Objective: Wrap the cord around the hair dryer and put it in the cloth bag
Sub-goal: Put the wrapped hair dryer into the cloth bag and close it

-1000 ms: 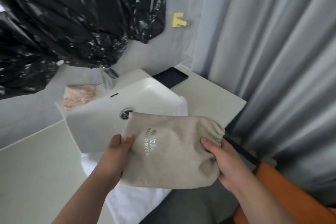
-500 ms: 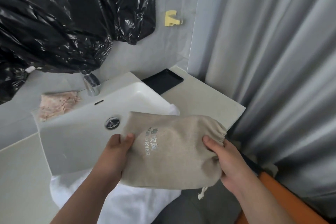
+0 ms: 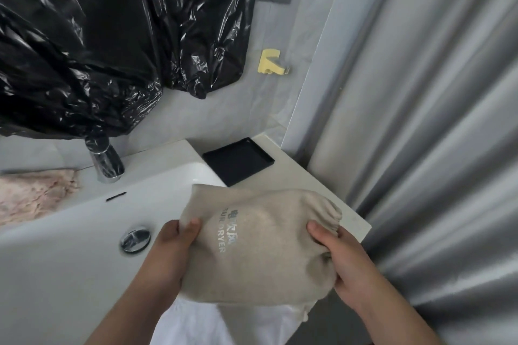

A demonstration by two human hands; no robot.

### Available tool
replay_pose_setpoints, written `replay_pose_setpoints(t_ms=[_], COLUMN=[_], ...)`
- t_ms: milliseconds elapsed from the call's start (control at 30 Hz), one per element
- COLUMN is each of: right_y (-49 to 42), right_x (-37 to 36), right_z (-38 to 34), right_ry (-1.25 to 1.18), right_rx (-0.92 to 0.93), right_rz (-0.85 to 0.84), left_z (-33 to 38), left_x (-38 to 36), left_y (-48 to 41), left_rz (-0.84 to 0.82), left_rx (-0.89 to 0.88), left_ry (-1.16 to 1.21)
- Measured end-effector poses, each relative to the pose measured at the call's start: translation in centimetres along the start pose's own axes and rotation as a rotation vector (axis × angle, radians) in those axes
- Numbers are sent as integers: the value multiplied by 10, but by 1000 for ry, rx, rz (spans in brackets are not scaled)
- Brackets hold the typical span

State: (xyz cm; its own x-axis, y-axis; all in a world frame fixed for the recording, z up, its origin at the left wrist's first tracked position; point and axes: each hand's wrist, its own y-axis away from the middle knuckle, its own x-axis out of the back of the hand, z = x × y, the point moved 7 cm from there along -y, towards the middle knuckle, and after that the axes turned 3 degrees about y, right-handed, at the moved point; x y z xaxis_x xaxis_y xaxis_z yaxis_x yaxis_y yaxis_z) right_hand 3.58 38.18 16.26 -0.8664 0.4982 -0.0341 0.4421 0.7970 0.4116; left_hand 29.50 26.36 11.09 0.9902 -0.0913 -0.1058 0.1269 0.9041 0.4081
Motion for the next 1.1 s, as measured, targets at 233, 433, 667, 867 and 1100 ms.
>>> replay_pose_setpoints(t_ms=[233,433,667,867,1100], right_y=[-56,-127,-230,-298,-358], right_x=[0,26,103,149,128], right_z=[-21,-29,-61,-79,-86], right_ry=[42,53,78,91,140], right_rx=[-17,-64,-95,-135,-160], right_rz=[-107,-192,-280,-335,-407], left_z=[14,10,-8,-13,-8], left_x=[-16,-61,-168,-235,-242], left_y=[-30,-57,-96,-119,-154], left_rz=[82,186,262,324,410], left_rx=[-12,-14,58,118,167], left_ry=[9,-7,23,25,2])
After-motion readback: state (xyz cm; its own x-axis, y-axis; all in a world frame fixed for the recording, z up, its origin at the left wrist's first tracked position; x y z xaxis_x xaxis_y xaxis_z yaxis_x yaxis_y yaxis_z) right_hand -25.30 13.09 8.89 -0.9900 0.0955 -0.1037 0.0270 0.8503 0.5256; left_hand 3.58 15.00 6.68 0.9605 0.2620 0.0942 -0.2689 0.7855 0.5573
